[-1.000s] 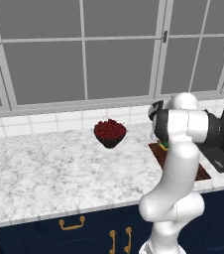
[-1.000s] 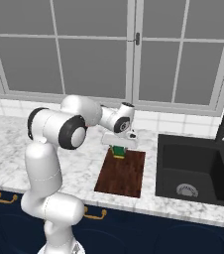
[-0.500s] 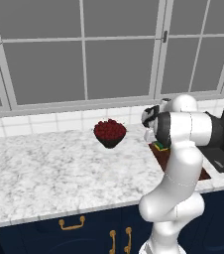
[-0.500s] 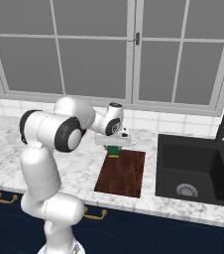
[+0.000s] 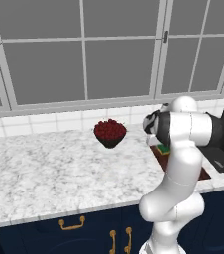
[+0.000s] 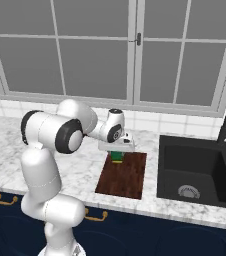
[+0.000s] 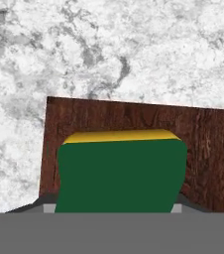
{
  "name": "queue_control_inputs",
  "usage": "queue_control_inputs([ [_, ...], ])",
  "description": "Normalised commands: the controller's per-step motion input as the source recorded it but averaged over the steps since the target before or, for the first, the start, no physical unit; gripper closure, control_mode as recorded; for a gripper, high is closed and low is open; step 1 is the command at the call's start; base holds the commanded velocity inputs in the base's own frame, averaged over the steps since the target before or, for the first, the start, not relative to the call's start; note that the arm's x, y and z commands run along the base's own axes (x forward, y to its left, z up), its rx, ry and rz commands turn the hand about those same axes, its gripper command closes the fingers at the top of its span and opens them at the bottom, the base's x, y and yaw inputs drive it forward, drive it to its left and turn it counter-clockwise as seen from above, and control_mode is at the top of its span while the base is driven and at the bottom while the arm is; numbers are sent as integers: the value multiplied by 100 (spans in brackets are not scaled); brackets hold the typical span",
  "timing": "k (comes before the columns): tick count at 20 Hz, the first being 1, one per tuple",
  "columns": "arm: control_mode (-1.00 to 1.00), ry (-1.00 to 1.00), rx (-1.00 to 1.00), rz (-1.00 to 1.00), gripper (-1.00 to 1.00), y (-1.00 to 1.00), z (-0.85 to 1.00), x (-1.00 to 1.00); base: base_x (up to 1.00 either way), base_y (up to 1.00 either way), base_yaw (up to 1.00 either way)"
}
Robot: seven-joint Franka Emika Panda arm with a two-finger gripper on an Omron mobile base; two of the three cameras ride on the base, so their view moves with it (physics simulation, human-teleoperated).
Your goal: Pick up the sponge from the counter and clean the cutting board by briefly scrubbing or pressing down on the cutting board. Once finished, release the sponge.
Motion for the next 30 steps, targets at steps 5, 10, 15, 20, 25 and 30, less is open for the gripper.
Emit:
queue_control_inputs([
  [5, -100, -5, 0, -2, 100, 3, -16, 0, 0, 0, 0],
  [10, -100, -10, 0, 0, 100, 16, 0, 0, 0, 0, 0],
  [15, -100, -11, 0, 0, 100, 8, -16, 0, 0, 0, 0],
  [20, -100, -9, 0, -1, 100, 0, -51, 0, 0, 0, 0],
  [25, -100, -11, 0, 0, 100, 0, -28, -12, 0, 0, 0],
  [30, -100, -13, 0, 0, 100, 0, -1, -31, 0, 0, 0],
])
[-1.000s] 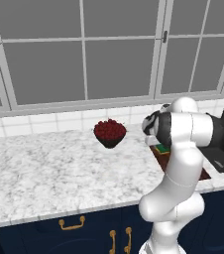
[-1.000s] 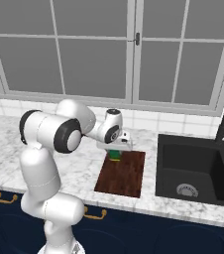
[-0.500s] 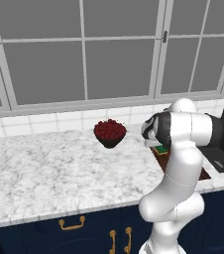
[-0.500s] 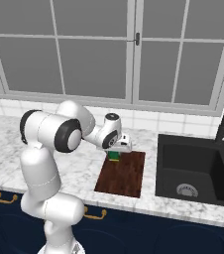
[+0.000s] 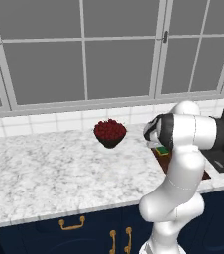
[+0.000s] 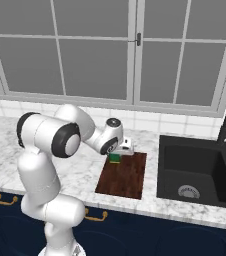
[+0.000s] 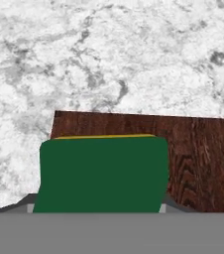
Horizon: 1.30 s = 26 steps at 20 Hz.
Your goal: Pick up the sponge from the counter and clean the cutting board by briefly scrubbing or pressing down on the cutting board. Once finished, release the sponge.
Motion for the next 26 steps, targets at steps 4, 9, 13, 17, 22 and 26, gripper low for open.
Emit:
queue_control_inputs([
  [4, -100, -12, 0, 0, 100, 0, -8, -35, 0, 0, 0],
  [9, -100, -9, 0, 0, 100, 0, -9, -39, 0, 0, 0],
  [13, -100, -7, 0, 0, 100, 0, -6, -42, 0, 0, 0],
  [17, -100, 0, 0, 0, 100, 0, 0, -42, 0, 0, 0],
  [22, -100, 4, 0, 0, 100, 0, 0, -40, 0, 0, 0],
  [26, -100, 11, 0, 0, 100, 0, -1, -42, 0, 0, 0],
])
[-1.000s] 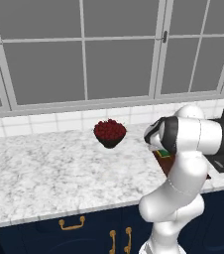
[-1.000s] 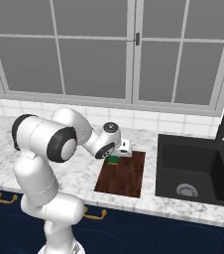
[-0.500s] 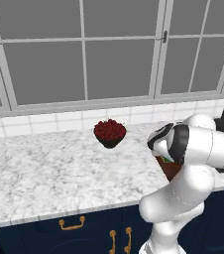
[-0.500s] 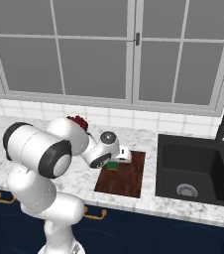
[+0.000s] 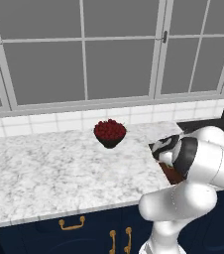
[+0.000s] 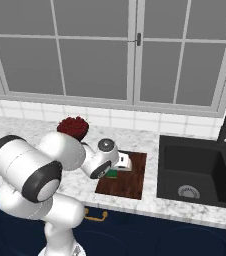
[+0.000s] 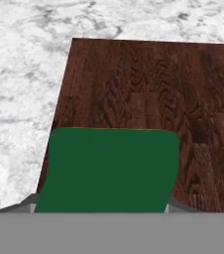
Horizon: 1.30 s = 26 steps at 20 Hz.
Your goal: Pick up the sponge from the counter and clean the cutting board by briefly scrubbing or pressing down on the cutting board. Once finished, release the sponge.
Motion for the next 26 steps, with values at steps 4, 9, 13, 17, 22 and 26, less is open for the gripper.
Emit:
queue_control_inputs([
  [4, -100, 12, 0, 0, 100, 0, -3, -49, 0, 0, 0],
  [9, -100, 4, 0, 0, 100, 0, -4, -58, 0, 0, 0],
  [13, -100, 0, 0, 0, 100, 0, 0, -50, 0, 0, 0],
  [17, -100, 4, 0, 0, 100, 0, -1, -40, 0, 0, 0],
  [22, -100, 7, 0, 0, 100, 1, -8, 10, 0, 0, 0],
  [26, -100, 3, 0, 0, 100, -3, -53, 33, 0, 0, 0],
])
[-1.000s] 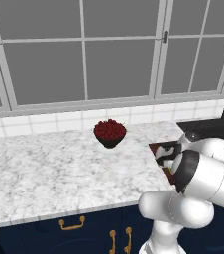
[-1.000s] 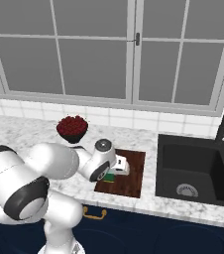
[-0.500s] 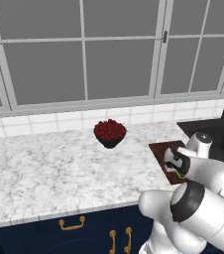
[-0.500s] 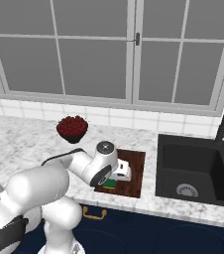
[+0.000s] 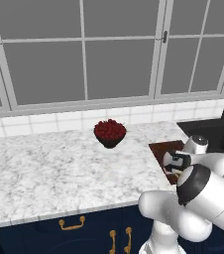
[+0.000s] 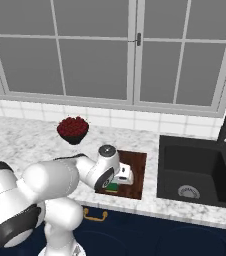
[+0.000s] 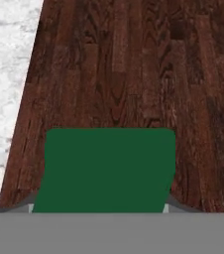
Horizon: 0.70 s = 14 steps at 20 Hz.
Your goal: Pick up the sponge from the counter and clean the cutting board by briefly scrubbing or pressing down on the cutting board. Once finished, release the sponge.
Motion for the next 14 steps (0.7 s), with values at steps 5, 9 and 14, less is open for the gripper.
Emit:
queue_control_inputs([
  [5, -100, 1, 3, 0, 100, -39, -60, 1, 0, 0, 0],
  [9, -100, 0, 1, 0, 100, -34, -21, 0, 0, 0, 0],
  [14, -100, -1, 0, 0, 100, -20, 0, -12, 0, 0, 0],
])
